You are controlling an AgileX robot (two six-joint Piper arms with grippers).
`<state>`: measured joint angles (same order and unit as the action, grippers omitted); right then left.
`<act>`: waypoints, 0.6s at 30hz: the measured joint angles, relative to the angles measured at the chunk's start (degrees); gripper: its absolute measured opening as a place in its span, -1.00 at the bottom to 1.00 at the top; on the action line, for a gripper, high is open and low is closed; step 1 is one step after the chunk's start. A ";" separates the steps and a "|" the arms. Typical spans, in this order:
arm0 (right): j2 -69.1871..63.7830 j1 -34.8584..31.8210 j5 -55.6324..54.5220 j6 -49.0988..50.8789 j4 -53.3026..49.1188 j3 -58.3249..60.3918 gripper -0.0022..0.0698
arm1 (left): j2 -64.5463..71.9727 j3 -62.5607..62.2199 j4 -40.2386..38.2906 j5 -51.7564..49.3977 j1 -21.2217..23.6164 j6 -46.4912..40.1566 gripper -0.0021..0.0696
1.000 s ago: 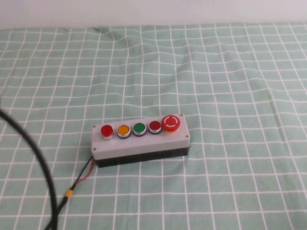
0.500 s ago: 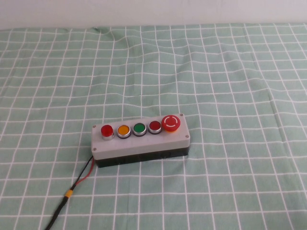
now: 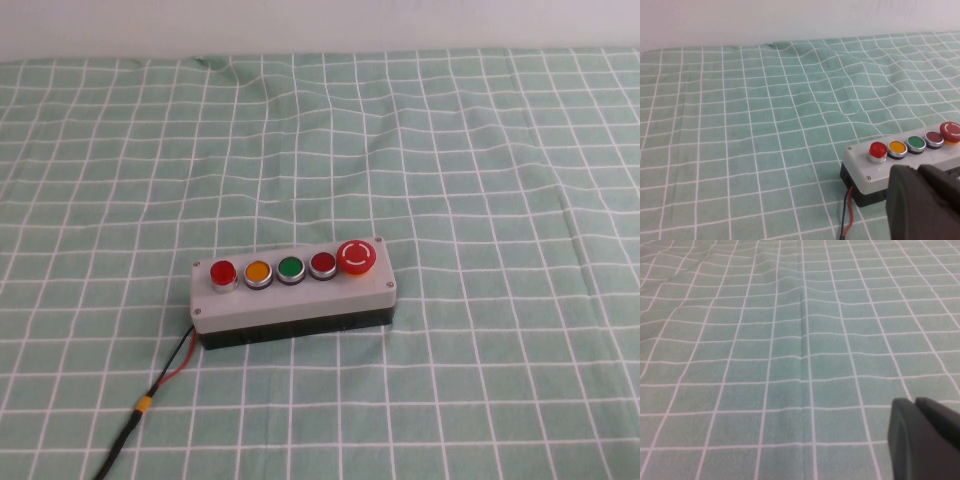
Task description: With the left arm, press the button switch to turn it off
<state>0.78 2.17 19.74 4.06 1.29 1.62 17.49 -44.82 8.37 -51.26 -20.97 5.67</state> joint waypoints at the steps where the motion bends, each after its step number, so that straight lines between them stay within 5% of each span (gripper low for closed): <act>1: 0.00 0.00 0.00 0.00 0.00 0.00 -0.99 | 0.00 0.00 0.00 0.00 0.00 0.00 -0.95; 8: 0.00 0.00 0.00 0.00 0.00 0.00 -0.99 | 0.00 0.83 0.05 2.27 0.00 0.00 -0.95; 18: 0.00 0.00 0.00 0.00 0.00 0.00 -0.99 | -5.32 19.43 0.05 31.22 4.04 -0.12 -0.95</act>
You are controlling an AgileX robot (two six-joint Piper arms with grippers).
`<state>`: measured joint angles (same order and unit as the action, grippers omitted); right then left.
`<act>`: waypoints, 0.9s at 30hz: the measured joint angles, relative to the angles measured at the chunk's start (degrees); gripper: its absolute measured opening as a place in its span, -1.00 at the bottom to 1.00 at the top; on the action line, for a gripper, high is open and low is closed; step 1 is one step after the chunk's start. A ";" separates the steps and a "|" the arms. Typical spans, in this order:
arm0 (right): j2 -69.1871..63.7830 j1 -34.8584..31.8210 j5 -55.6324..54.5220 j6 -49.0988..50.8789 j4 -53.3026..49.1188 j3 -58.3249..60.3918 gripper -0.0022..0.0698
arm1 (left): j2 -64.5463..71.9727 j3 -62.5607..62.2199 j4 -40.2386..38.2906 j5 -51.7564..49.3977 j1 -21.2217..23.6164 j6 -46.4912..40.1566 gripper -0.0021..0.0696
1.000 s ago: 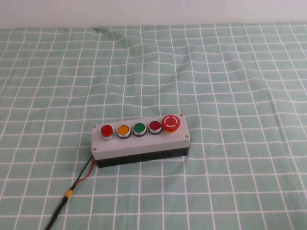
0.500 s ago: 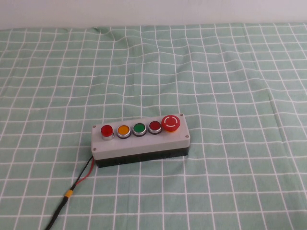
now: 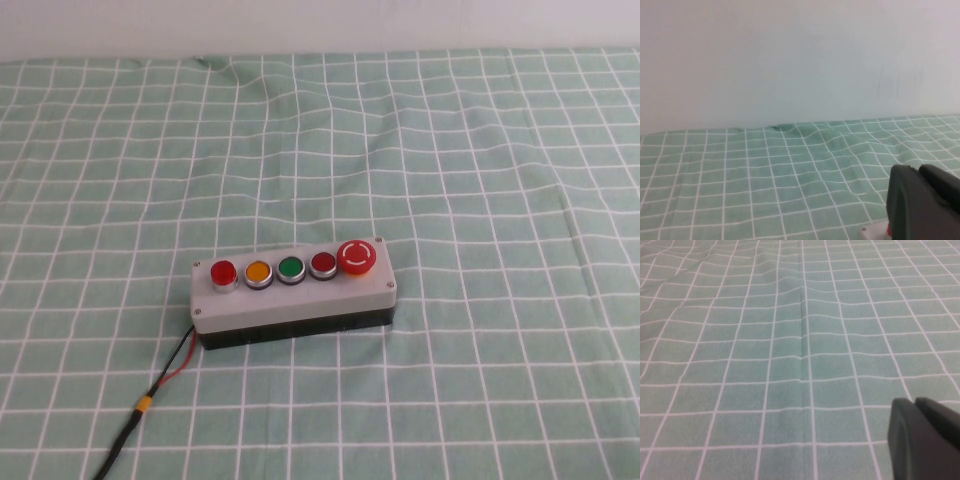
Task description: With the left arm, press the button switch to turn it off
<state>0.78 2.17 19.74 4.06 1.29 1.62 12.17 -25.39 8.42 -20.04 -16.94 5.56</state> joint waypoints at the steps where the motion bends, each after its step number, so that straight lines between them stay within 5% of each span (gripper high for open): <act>1: 0.00 0.00 0.00 0.00 0.00 0.00 -0.99 | -0.90 2.45 0.00 2.40 0.99 0.00 -0.95; 12: 0.00 0.00 0.00 0.00 0.00 0.00 -0.99 | -11.94 25.72 -5.93 16.87 10.69 -0.35 -0.95; 27: 0.00 0.00 0.00 0.00 0.00 0.00 -0.99 | -12.78 26.85 -7.07 -2.15 10.80 -0.62 -0.95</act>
